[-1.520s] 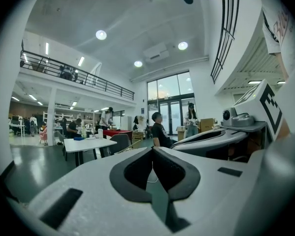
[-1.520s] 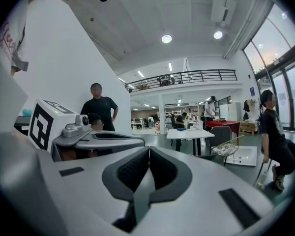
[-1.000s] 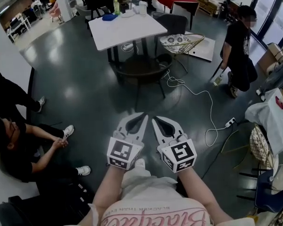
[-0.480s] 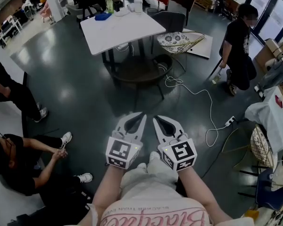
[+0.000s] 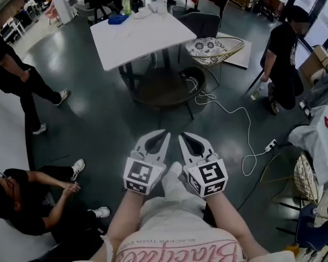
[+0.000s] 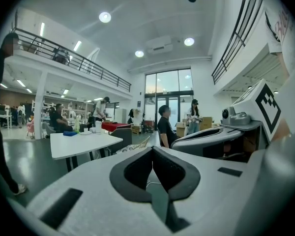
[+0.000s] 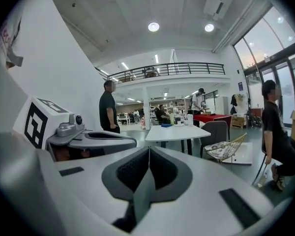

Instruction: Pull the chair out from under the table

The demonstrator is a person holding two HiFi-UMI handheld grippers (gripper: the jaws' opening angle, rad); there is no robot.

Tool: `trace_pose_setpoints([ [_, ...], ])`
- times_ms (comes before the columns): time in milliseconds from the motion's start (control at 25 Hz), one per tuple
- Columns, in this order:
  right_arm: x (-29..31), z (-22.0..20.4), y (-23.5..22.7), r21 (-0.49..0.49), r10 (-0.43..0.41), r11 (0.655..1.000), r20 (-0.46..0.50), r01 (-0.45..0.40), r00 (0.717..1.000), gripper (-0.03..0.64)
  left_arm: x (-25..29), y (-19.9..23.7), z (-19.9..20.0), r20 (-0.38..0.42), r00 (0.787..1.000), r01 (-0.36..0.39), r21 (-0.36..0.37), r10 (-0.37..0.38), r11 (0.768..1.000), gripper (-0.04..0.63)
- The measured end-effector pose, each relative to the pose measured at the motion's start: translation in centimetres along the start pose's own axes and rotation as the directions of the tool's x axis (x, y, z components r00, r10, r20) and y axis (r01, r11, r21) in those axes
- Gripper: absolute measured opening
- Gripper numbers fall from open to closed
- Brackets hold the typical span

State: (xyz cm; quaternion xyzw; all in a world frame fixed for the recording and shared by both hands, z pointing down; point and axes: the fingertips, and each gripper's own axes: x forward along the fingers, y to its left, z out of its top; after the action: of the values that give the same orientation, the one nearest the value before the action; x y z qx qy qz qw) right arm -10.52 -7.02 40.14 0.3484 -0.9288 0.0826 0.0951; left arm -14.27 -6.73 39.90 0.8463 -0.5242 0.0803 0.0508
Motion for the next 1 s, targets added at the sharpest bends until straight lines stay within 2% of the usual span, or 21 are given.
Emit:
trace_pose_setpoints([
  [320, 6.8, 3.5, -6.5, 0.013, -0.031, 0.999, 0.011, 0.030, 0.999, 0.006, 7.9, 5.3, 2.6, -0.011, 0.999, 0.034, 0.021, -0.034, 0.999, 0.005],
  [480, 8.6, 4.2, -10.3, 0.015, -0.081, 0.997, 0.024, 0.081, 0.996, 0.006, 12.1, 7.0, 3.1, -0.023, 0.998, 0.056, 0.026, -0.055, 0.998, 0.005],
  [760, 10.2, 3.2, -16.4, 0.071, -0.182, 0.981, -0.019, 0.183, 0.983, 0.006, 18.1, 7.8, 2.3, -0.069, 0.989, 0.130, 0.028, -0.127, 0.991, 0.006],
  [1000, 12.0, 1.3, -19.8, 0.146, -0.220, 0.962, -0.073, 0.229, 0.973, 0.007, 21.6, 8.9, 1.6, -0.101, 0.978, 0.189, 0.045, -0.183, 0.981, 0.006],
])
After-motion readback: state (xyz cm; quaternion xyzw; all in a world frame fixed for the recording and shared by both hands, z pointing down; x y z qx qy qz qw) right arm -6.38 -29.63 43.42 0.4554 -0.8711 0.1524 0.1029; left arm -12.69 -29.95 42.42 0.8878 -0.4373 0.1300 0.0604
